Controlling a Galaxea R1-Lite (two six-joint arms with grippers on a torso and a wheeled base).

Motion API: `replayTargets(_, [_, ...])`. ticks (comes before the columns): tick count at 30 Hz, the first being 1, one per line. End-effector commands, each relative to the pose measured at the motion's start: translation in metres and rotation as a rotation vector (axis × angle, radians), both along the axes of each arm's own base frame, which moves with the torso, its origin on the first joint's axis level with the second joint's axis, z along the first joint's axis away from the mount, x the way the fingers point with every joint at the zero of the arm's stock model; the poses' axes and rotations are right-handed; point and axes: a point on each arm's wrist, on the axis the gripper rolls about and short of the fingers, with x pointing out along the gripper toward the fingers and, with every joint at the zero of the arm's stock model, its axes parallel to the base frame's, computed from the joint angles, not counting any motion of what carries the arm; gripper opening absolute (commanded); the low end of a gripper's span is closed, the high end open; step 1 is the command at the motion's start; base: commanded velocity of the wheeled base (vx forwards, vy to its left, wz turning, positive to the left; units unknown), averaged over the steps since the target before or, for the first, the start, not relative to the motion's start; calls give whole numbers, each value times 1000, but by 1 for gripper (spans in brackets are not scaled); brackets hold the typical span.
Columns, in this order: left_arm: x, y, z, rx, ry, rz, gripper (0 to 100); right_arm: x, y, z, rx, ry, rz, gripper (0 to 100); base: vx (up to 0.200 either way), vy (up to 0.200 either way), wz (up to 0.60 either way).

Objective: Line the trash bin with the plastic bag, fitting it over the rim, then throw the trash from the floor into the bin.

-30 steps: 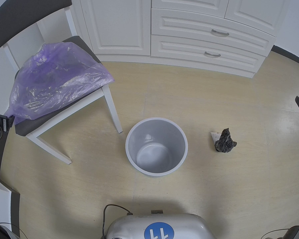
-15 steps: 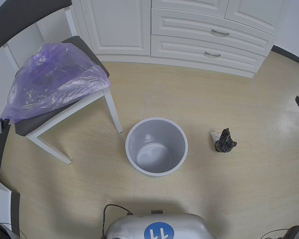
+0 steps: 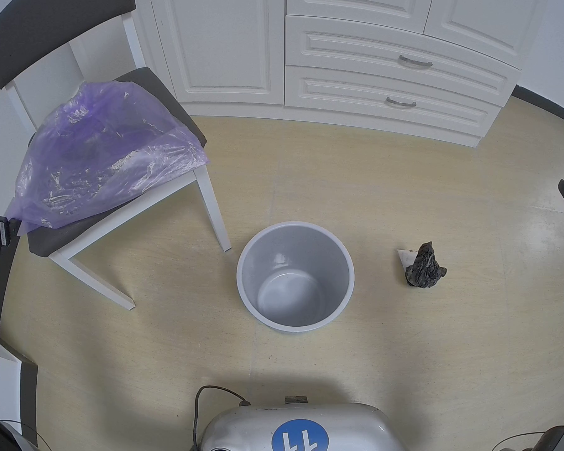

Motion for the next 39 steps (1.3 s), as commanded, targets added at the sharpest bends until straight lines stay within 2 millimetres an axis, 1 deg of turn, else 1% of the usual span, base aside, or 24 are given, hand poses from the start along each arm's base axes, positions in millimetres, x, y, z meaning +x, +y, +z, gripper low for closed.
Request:
replayTargets(1, [4,-9,12,13,-39,-33,100,0,0,0,1,-1,1,100,0,0,0])
replayTargets(8, [3,-16,20,35,-61,-43,100,-1,0,1,2,-4,1,100,0,0,0])
replayTargets(10, [-3,-19,27,51,-83,-42,100,-2,-1,2,3,-11,0,100,0,0,0])
replayTargets(14, [-3,-19,31,76,-89,-42,100,-2,-1,2,4,-12,0,100,0,0,0])
replayTargets(20, [-4,-20,30,102,-77,-46,100,-3,-1,2,5,-15,0,100,0,0,0])
replayTargets(21, [-2,-23,30,99,-75,-56,0,-3,-1,2,5,-15,0,100,0,0,0])
replayTargets(28, [-1,-29,24,74,-64,-80,0,-1,-1,1,4,-8,1,100,0,0,0])
replayTargets(32, [-2,-29,23,70,-59,-85,0,3,2,-1,-6,13,5,100,0,0,0])
replayTargets(35, [-6,-31,23,72,-62,-86,0,7,5,-3,-11,31,16,100,0,0,0])
replayTargets(36, [-11,-35,25,74,-69,-90,0,10,8,-5,-14,46,32,100,0,0,0])
replayTargets(39, [-17,-45,33,58,-105,-130,0,14,14,-7,-18,61,67,100,0,0,0])
